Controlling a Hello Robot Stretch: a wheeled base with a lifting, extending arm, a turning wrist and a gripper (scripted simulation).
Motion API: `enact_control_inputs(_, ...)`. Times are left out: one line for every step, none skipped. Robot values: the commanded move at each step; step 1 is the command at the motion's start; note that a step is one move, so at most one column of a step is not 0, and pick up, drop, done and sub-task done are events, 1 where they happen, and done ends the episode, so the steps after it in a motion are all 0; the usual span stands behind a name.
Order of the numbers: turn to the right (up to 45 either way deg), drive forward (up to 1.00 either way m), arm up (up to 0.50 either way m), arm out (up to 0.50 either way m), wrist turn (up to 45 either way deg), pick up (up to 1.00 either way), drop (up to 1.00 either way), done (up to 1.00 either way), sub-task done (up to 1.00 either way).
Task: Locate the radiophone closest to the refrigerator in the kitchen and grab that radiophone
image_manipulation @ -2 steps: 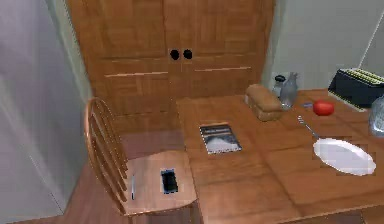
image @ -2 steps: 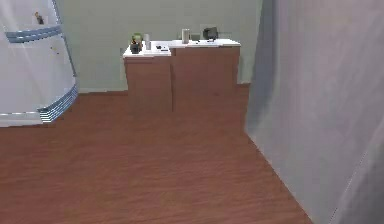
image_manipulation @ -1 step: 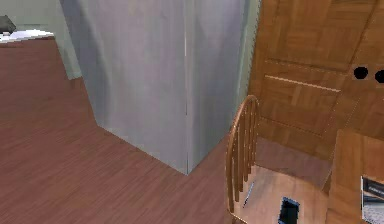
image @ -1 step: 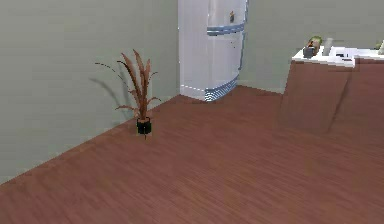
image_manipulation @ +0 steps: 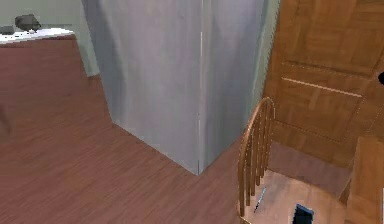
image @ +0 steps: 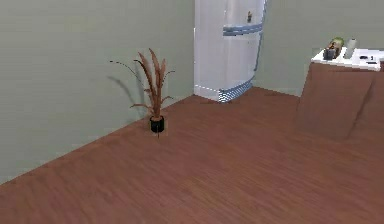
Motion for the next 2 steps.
enact_control_inputs(0.0, 0.2, 0.0, 0.0, 0.0, 0.0, 0.0, 0.0, 0.0)
enact_control_inputs(18.0, 0.0, 0.0, 0.0, 0.0, 0.0, 0.0, 0.0, 0.0)
